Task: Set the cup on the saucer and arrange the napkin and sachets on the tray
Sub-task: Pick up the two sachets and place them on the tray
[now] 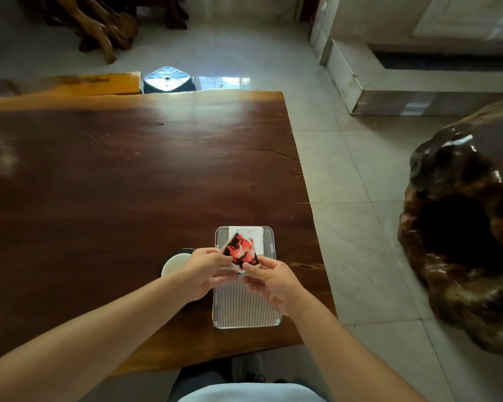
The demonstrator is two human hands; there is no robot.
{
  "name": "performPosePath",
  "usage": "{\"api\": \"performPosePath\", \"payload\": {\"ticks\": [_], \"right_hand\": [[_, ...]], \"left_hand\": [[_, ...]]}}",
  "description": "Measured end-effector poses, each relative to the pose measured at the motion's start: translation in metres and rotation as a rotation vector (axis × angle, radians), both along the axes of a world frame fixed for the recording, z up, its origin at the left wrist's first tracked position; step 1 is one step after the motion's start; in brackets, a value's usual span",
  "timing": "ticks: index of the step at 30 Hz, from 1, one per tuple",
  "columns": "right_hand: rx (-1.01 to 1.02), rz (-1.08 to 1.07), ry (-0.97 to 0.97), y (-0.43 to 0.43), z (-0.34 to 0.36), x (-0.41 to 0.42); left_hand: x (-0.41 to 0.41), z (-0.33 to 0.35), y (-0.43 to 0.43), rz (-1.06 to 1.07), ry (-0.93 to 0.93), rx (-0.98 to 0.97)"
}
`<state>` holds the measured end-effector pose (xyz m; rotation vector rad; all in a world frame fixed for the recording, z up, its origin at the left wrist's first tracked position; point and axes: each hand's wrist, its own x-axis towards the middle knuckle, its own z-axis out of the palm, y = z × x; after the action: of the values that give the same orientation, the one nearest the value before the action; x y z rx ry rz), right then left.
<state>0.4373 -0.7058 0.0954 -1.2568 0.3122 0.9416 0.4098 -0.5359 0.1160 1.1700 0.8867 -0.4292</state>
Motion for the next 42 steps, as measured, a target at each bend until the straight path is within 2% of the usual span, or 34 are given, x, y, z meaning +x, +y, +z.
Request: {"api": "performPosePath", "payload": {"ticks": [4,8,11,14,16,18,20,22,27,33,42], "right_hand": [[0.027,-0.038,-0.012,0.001,0.000,-0.001],[-0.011,0.003,0.014,-0.002,-0.001,-0.001],[-0.048,0.055,0.026,-0.002,-0.003,-0.006],[-0.055,0.070,0.073,-0.004,-0.005,-0.014],[-0.051,0.074,0.100,-0.004,-0.004,-0.015],[-0.135,0.129,0.072,-0.003,-0.005,-0.016],[-0.313,0.208,-0.050,-0.004,-0.010,-0.016],[-0.402,0.187,-0.151,-0.006,-0.015,-0.016],[-0.320,0.155,-0.206,-0.012,-0.014,-0.014],[-0.316,0.098,-0.209,-0.007,-0.019,-0.018],[-0.308,0.083,-0.120,-0.007,-0.028,-0.021]], "left_hand": [[-0.010,-0.002,-0.015,-0.294,0.050,0.195],[-0.011,-0.001,-0.017,-0.525,-0.026,0.372],[-0.011,-0.005,-0.016,-0.469,-0.055,0.190],[-0.017,-0.013,-0.019,-0.241,-0.018,-0.066],[-0.017,-0.016,-0.019,-0.120,-0.017,-0.162],[-0.015,-0.016,-0.019,-0.117,-0.054,-0.101],[-0.015,-0.015,-0.021,-0.142,-0.077,0.001],[-0.017,-0.016,-0.022,-0.182,-0.092,0.061],[-0.018,-0.023,-0.019,-0.243,-0.106,0.214],[-0.019,-0.026,-0.017,-0.341,-0.085,0.178],[-0.021,-0.038,-0.017,-0.414,-0.097,0.269]]}}
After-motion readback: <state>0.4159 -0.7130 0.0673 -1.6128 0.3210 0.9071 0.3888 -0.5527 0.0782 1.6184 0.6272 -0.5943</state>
